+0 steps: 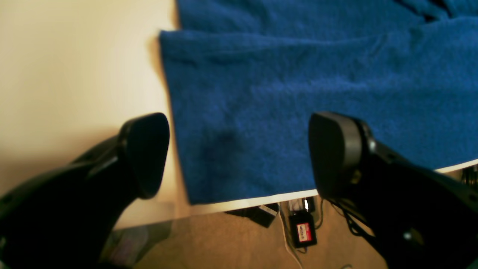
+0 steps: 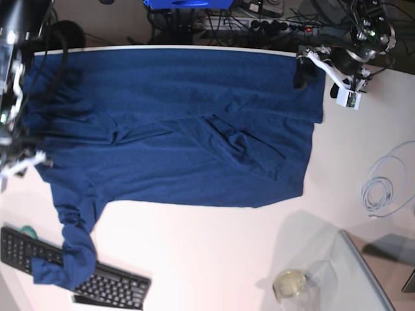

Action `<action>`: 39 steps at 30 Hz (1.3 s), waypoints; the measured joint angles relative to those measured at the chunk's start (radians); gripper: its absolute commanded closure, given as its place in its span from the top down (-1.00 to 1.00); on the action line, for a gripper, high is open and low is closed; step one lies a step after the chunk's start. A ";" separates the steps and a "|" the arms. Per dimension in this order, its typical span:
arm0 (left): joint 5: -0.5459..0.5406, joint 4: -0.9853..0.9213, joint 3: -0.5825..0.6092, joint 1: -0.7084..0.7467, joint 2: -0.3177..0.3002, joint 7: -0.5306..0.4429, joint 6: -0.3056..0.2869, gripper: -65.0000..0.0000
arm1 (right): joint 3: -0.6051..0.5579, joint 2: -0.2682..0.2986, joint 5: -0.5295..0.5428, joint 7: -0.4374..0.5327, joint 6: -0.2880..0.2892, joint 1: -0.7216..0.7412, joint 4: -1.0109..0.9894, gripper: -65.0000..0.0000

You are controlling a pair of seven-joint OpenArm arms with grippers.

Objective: Layout the t-shirt on the table in an organized manner, then fold the t-shirt properly

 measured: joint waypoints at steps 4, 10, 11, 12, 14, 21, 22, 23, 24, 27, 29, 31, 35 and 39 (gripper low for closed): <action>0.003 0.002 -0.037 0.023 0.022 0.004 -0.007 0.71 | 0.013 0.008 -0.006 -0.014 -0.015 0.200 -0.267 -0.45; 0.002 -0.003 -0.128 0.051 0.036 0.000 -0.016 0.71 | 0.000 0.060 -0.001 0.055 -0.008 0.511 -0.705 -0.09; 0.003 -0.003 -0.142 0.050 0.038 0.000 -0.016 0.71 | 0.000 0.070 0.000 0.084 -0.010 0.546 -0.758 -0.04; 0.003 -0.004 -0.158 0.049 0.040 0.000 -0.016 0.71 | 0.000 0.079 -0.004 0.123 -0.010 0.577 -0.813 0.01; 0.000 -0.006 -0.199 0.046 0.041 0.000 -0.016 0.71 | 0.000 0.087 -0.003 0.208 -0.010 0.620 -0.917 0.04; 0.003 -0.106 -0.272 0.039 0.057 0.000 -0.016 0.71 | 0.000 0.071 -0.005 0.312 0.116 0.627 -1.025 0.03; 0.003 -0.118 -0.272 0.039 0.057 0.000 -0.016 0.71 | 0.000 0.072 -0.005 0.318 0.128 0.629 -1.025 0.03; 0.002 -0.127 -0.272 0.039 0.057 0.000 -0.016 0.71 | 0.000 0.071 -0.005 0.323 0.130 0.629 -1.023 0.03; 0.003 -0.130 -0.272 0.039 0.058 0.000 -0.016 0.71 | 0.000 0.071 -0.005 0.325 0.130 0.626 -1.023 0.03; 0.002 -0.130 -0.272 0.039 0.057 -0.001 -0.016 0.71 | 0.000 0.071 -0.007 0.322 0.130 0.602 -1.024 0.03; 0.002 -0.129 -0.272 0.039 0.057 -0.002 -0.016 0.71 | 0.000 0.071 -0.006 0.320 0.130 0.587 -1.025 0.03; 0.003 -0.129 -0.272 0.039 0.057 -0.002 -0.016 0.71 | 0.000 0.071 -0.006 0.320 0.130 0.575 -1.025 0.03; 0.002 -0.129 -0.270 0.039 0.057 -0.003 -0.016 0.71 | 0.000 0.071 -0.007 0.323 0.130 0.540 -1.027 0.03; 0.002 -0.129 -0.270 0.039 0.057 -0.003 -0.016 0.71 | 0.000 0.050 -0.009 0.344 0.130 0.500 -1.029 0.03</action>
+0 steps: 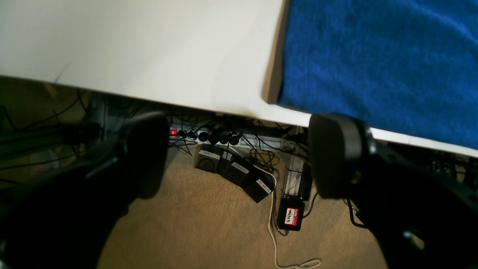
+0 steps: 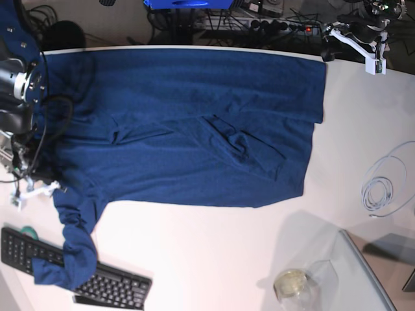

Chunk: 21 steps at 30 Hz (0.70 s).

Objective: Layout the t-shirt on the table in an organized manner, then fold the t-shirt properly

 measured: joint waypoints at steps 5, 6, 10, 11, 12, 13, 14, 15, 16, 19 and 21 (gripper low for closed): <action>0.000 0.000 -0.001 0.006 0.000 0.000 0.000 0.71 | 0.000 -0.021 0.003 0.013 0.000 -0.005 0.004 0.03; -0.002 0.000 -0.001 0.007 0.000 0.000 0.000 0.71 | 0.000 -0.021 0.003 0.020 0.000 -0.008 0.004 0.03; -0.002 0.000 -0.002 0.009 -0.003 0.000 0.000 0.71 | 0.000 -0.021 0.003 0.012 0.000 -0.005 0.005 -0.09; -0.002 0.000 -0.002 0.013 -0.003 -0.001 0.000 0.71 | 0.000 -0.021 0.003 0.011 0.000 -0.005 0.004 -0.21; -0.002 0.001 -0.002 0.017 -0.002 0.000 0.000 0.71 | 0.000 -0.021 0.003 0.009 0.000 -0.005 0.004 -0.36; -0.002 0.001 -0.002 0.019 -0.002 0.000 0.000 0.71 | 0.000 -0.021 0.003 0.006 0.000 -0.005 0.004 -0.50; -0.002 0.001 -0.002 0.023 -0.002 0.000 0.000 0.71 | 0.000 -0.021 0.003 0.004 0.000 -0.005 0.004 -0.66; -0.002 0.001 -0.002 0.023 -0.002 0.000 0.000 0.71 | 0.000 -0.021 0.003 0.003 0.000 -0.005 0.004 -0.80; -0.002 0.001 -0.002 0.022 -0.003 0.000 0.000 0.71 | 0.000 -0.021 0.003 0.000 0.000 -0.005 0.004 -0.93; -0.002 0.001 -0.002 0.022 -0.002 0.000 0.000 0.71 | 0.000 -0.024 0.003 -0.002 0.000 -0.006 0.004 -0.99; -0.002 0.001 -0.002 0.022 -0.002 0.000 0.000 0.71 | 0.000 -0.024 0.003 -0.003 0.000 -0.006 0.004 -0.98</action>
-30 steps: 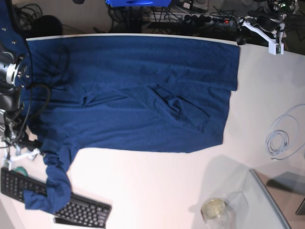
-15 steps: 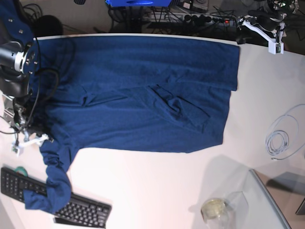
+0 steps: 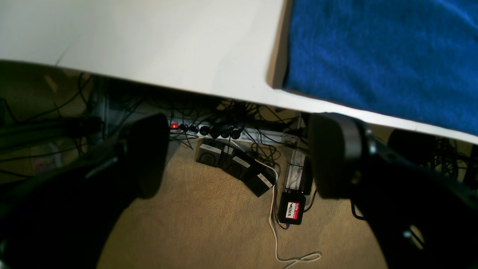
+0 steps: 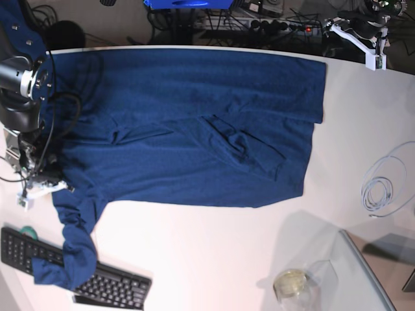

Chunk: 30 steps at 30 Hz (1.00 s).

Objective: Layout the t-shirt on the table in an organized manner, then fold the t-shirt properly

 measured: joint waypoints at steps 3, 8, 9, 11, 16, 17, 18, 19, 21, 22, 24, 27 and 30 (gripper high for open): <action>0.000 0.000 0.000 0.000 0.000 0.000 0.000 0.71 | 0.000 0.000 0.000 -0.001 0.000 0.001 0.000 -0.98; 0.000 0.000 0.000 -0.003 0.000 0.000 0.000 0.71 | 0.000 -0.004 -0.003 -0.032 0.000 -0.011 0.047 -0.98; 0.000 0.000 0.000 -0.003 0.000 0.000 0.000 0.71 | 0.000 -0.006 -0.003 -0.030 0.000 -0.018 0.072 -0.98; 0.000 0.000 0.000 -0.004 0.000 0.000 0.000 0.71 | 0.000 -0.005 -0.003 -0.035 0.001 -0.033 0.117 -0.98; 0.000 0.000 -0.001 -0.008 0.000 0.000 0.000 0.71 | 0.000 -0.006 -0.001 -0.122 0.001 -0.037 0.201 -0.98; 0.000 0.000 0.000 -0.008 0.000 0.000 0.000 0.71 | 0.000 -0.006 -0.001 -0.126 0.000 -0.037 0.214 -0.98; 0.000 0.000 0.002 -0.009 0.000 0.000 0.000 0.71 | 0.000 -0.006 0.000 -0.126 0.001 -0.037 0.222 -0.98; 0.000 0.000 0.002 -0.010 0.000 0.000 0.000 0.71 | 0.000 -0.006 -0.001 -0.129 0.001 -0.037 0.229 -0.98; 0.000 0.000 0.004 -0.011 0.000 0.000 0.000 0.71 | 0.000 -0.006 0.000 -0.132 0.001 -0.037 0.233 -0.98; 0.000 0.000 0.004 -0.011 0.000 0.000 0.000 0.71 | 0.000 -0.006 -0.001 -0.136 0.000 -0.037 0.233 -0.98; 0.000 0.000 0.004 -0.011 0.000 0.000 0.000 0.71 | 0.000 -0.006 0.000 -0.137 0.001 -0.038 0.233 -0.98; 0.000 0.000 0.004 -0.011 0.000 0.000 0.000 0.71 | 0.000 -0.006 0.000 -0.137 0.001 -0.040 0.233 -0.98; 0.000 0.000 0.004 -0.011 0.000 0.000 0.000 0.71 | 0.000 -0.006 0.000 -0.137 0.001 -0.040 0.233 -0.98</action>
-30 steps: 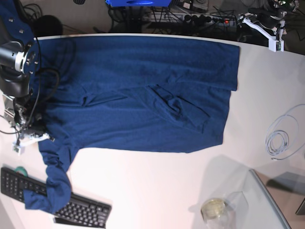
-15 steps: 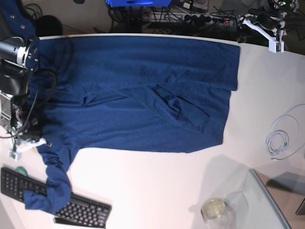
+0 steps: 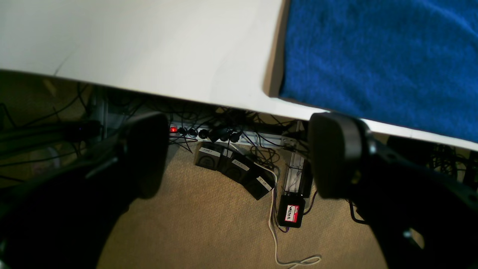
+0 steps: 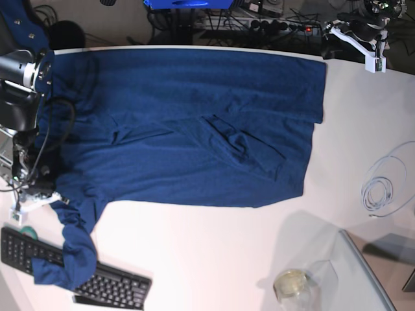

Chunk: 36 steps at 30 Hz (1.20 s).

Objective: Layout the t-shirt on the table in an organized manner, then fold the t-shirt properly

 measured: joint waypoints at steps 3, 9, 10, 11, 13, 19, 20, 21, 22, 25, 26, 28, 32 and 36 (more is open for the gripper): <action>0.000 0.000 0.000 0.000 0.000 0.000 0.000 0.71 | 0.000 0.000 0.000 0.000 0.000 0.000 0.000 -0.98; 0.002 0.000 0.000 -0.007 0.000 0.001 0.000 0.71 | 0.000 0.000 0.000 0.000 0.000 0.000 0.000 -0.98; 0.002 0.000 0.000 -0.010 0.000 0.001 0.000 0.71 | 0.000 0.000 0.000 0.000 0.000 0.000 0.000 -0.98; 0.000 0.000 0.000 -0.014 0.000 0.000 0.000 0.71 | 0.000 0.000 0.000 0.000 0.000 0.000 0.000 -0.98; 0.000 0.000 0.000 -0.017 0.000 0.000 0.000 0.71 | 0.000 0.000 0.000 0.000 0.000 0.000 0.000 -0.98; 0.000 0.000 0.000 -0.015 0.000 0.000 0.000 0.71 | 0.000 0.000 0.000 0.000 0.000 0.000 0.000 -0.98; 0.000 0.000 0.000 -0.014 0.000 0.000 0.000 0.71 | 0.000 0.001 0.000 0.000 0.000 0.000 0.000 -0.98; 0.000 0.000 0.000 -0.014 0.000 0.000 0.000 0.71 | 0.000 0.001 0.000 0.000 0.000 0.000 0.000 -0.98; 0.000 0.000 0.000 -0.014 0.000 0.000 0.000 0.71 | 0.000 0.000 0.000 0.000 0.000 0.000 0.000 -0.98; 0.000 0.000 0.000 -0.014 0.000 0.000 0.000 0.71 | 0.000 0.001 0.000 0.000 0.000 0.000 0.000 -0.98; 0.000 0.000 0.000 -0.014 0.000 0.000 0.000 0.71 | 0.000 0.000 0.000 0.000 0.000 0.000 0.000 -0.98; 0.000 0.000 0.000 -0.014 0.000 0.000 0.000 0.71 | 0.000 0.000 0.000 0.000 0.000 0.000 0.000 -0.98; 0.000 0.000 0.000 -0.014 0.000 0.001 0.000 0.71 | 0.000 0.000 0.000 0.000 0.000 0.000 0.000 -0.98; 0.000 0.000 0.000 -0.014 0.000 0.000 0.000 0.71 | 0.000 0.001 0.000 0.000 0.000 0.000 0.000 -0.98</action>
